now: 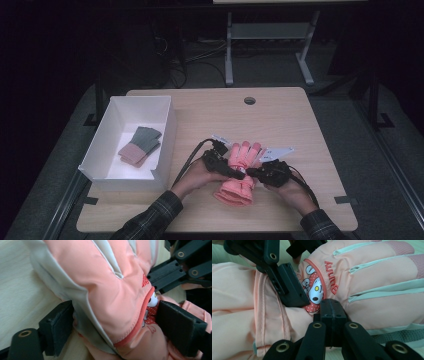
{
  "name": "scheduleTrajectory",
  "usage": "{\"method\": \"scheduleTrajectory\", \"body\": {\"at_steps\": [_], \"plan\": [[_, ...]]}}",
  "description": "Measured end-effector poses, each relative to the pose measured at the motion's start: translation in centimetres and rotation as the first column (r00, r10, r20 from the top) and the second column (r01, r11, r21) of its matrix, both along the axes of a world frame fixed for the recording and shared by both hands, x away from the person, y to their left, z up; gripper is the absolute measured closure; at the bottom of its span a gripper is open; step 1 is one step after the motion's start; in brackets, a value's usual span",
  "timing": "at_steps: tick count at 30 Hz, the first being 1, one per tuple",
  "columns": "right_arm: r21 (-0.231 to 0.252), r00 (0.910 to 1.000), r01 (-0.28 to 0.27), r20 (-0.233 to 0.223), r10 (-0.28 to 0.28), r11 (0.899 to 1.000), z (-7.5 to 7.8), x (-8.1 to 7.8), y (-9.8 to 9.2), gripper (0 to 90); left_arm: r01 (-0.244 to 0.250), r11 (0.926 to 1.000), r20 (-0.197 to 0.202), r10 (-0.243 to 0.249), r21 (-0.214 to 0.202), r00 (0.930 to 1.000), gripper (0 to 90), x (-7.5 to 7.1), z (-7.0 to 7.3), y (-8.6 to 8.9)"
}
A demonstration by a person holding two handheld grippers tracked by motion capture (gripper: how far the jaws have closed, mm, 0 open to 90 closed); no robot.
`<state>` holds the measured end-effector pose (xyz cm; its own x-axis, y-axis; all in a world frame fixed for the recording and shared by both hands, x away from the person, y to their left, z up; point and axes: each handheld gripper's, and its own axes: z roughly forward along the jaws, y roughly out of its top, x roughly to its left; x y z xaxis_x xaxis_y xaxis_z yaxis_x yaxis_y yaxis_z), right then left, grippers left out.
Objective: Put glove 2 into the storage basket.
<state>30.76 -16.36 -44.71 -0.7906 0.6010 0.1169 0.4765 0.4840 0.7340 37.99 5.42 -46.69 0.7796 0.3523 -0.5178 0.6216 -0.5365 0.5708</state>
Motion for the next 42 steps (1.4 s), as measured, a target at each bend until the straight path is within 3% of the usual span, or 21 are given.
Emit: {"method": "scheduleTrajectory", "body": {"at_steps": [6, 11, 20, 23, 32, 36, 42], "plan": [[0.001, 1.0, -0.005, 0.003, 0.005, 1.0, -0.1, 0.1, 0.0, 90.0, 0.041, 0.9987, -0.034, -0.042, -0.031, 0.9985, 26.3, 0.3, -0.3, 0.1], [0.002, 1.0, -0.006, 0.007, 0.006, 1.0, -0.1, 0.1, 0.1, 90.0, 0.048, 0.9973, -0.086, -0.052, -0.056, 0.9949, 38.7, 0.7, -0.6, 0.3], [0.002, 0.9998, -0.013, 0.017, 0.013, 1.0, 0.3, 0.0, -0.1, 90.0, 0.057, 0.9952, -0.071, -0.063, -0.079, 0.9955, 62.8, 0.8, -0.5, 0.5], [0.003, 0.9997, -0.013, 0.02, 0.013, 1.0, 0.6, -0.1, -0.3, 89.1, 0.056, 0.9944, -0.061, -0.062, -0.09, 0.9962, 66.1, 0.7, -0.3, 0.3], [0.061, 0.9992, -0.024, 0.034, 0.022, 0.998, 2.4, -1.4, -1.4, 61.0, 0.051, 0.9932, -0.048, -0.056, -0.104, 0.9973, 67.7, 0.4, 0.8, 0.4], [0.094, 0.9984, -0.014, 0.056, 0.009, 0.995, 3.1, -1.8, -2.1, 53.8, 0.027, 0.9941, -0.045, -0.032, -0.105, 0.9985, 67.8, 0.4, 1.4, 0.5], [0.1, 0.9962, 0.04, 0.072, -0.048, 0.994, 3.5, -2.5, -3.8, 45.5, 0.0, 0.9941, -0.026, -0.003, -0.108, 0.9996, 67.8, 0.7, 2.4, 1.4]]}}
